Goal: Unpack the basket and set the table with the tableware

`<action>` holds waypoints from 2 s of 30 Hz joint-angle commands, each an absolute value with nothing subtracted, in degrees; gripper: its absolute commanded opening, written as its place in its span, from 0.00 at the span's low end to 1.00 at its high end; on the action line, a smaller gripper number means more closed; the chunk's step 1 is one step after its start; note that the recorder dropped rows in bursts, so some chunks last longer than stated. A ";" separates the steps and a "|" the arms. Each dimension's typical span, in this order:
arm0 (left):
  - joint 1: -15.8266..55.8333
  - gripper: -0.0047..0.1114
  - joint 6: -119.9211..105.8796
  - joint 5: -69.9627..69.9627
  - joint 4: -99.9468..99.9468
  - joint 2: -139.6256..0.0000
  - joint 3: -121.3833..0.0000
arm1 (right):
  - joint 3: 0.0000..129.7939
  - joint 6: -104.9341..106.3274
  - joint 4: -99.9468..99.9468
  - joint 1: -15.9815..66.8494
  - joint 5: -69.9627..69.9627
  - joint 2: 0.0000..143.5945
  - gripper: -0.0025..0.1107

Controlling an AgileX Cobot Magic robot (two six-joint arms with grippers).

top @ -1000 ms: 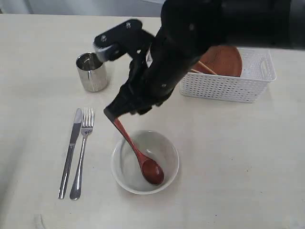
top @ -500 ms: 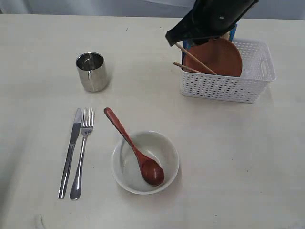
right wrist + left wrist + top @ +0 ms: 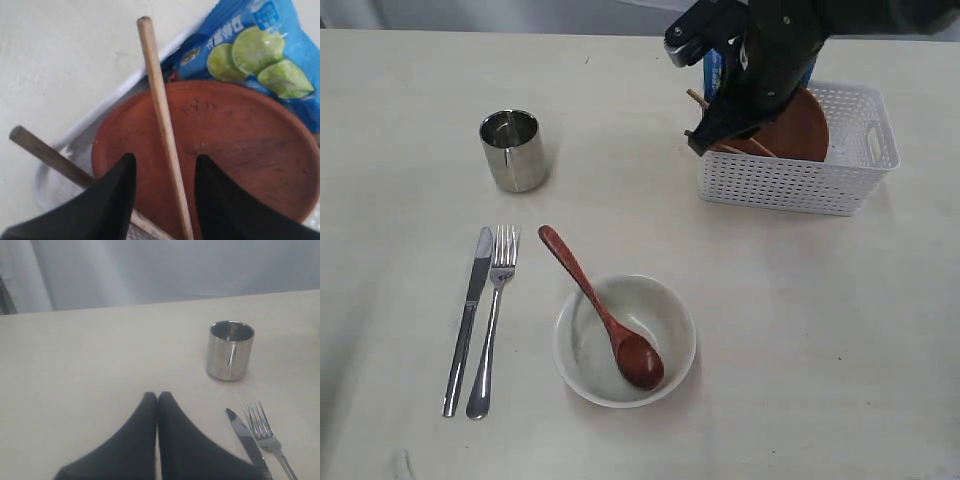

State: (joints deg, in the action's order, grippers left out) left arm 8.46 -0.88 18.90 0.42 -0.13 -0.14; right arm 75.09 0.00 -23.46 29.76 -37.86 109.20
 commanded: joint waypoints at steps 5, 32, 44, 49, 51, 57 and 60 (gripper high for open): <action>8.80 0.04 -0.62 18.41 0.41 0.00 0.00 | 75.25 -0.44 -25.30 29.40 -33.34 112.13 0.36; 8.80 0.04 -0.62 18.41 0.41 0.00 0.00 | 75.25 -2.22 -28.34 29.51 -36.35 105.73 0.02; 8.80 0.04 -0.62 18.41 0.41 0.00 0.00 | 75.25 -2.22 -28.54 29.51 -36.24 98.93 0.02; 8.80 0.04 -0.62 18.41 0.41 0.00 0.00 | 75.25 -2.22 -29.87 29.40 -32.73 99.05 0.02; 8.80 0.04 -0.62 18.41 0.41 0.00 0.00 | 75.25 -2.22 -30.29 29.40 -31.41 99.05 0.02; 8.80 0.04 -0.62 18.41 0.41 0.00 0.00 | 75.25 -1.84 -30.29 29.40 -29.44 99.05 0.02; 8.80 0.04 -0.62 18.41 0.41 0.00 0.00 | 75.25 -1.74 -30.13 29.61 -29.23 98.71 0.02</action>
